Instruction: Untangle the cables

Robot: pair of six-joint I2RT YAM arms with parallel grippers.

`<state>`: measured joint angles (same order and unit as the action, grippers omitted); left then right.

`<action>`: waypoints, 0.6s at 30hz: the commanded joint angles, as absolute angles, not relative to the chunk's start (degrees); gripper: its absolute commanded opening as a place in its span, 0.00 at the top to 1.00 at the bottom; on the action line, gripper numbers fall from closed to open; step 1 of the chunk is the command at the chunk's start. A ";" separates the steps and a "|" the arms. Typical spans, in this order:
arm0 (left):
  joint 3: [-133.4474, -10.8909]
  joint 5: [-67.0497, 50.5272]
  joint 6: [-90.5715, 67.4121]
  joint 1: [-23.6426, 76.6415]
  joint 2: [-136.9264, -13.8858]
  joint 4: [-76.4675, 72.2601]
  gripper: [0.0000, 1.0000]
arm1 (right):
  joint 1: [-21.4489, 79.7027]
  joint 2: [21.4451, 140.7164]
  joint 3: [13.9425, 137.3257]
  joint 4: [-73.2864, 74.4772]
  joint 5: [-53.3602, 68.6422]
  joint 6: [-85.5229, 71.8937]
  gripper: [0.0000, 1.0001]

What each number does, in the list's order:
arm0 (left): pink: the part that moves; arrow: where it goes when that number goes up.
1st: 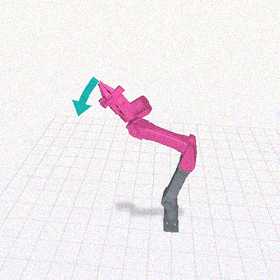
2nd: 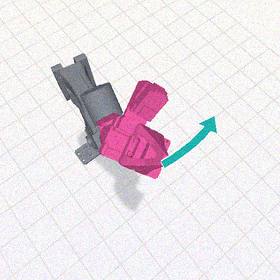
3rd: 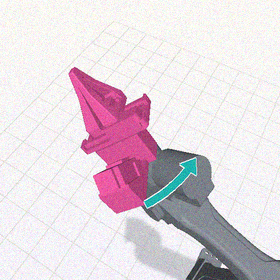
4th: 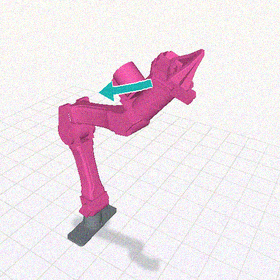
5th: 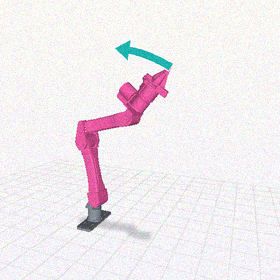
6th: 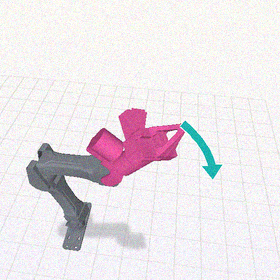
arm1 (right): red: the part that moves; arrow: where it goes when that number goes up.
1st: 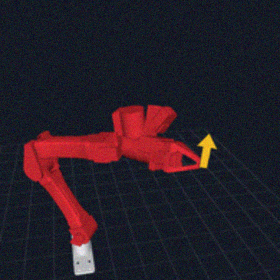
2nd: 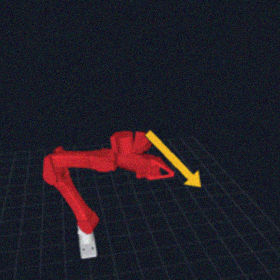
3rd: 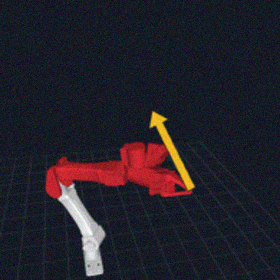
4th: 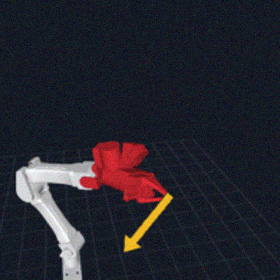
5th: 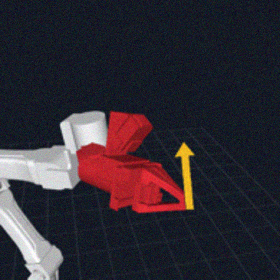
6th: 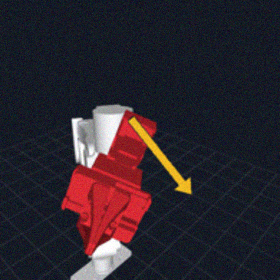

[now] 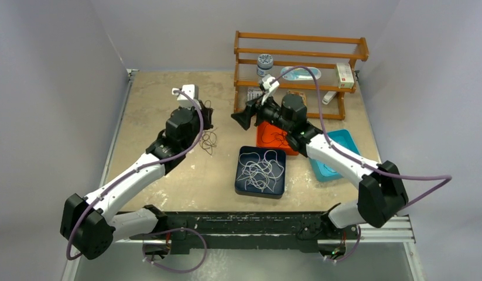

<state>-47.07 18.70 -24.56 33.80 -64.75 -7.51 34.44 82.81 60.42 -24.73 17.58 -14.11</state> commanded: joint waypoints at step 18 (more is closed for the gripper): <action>-67.62 4.64 -26.25 33.57 -64.90 -1.14 1.00 | 37.05 92.01 60.05 -54.87 31.47 -5.78 0.24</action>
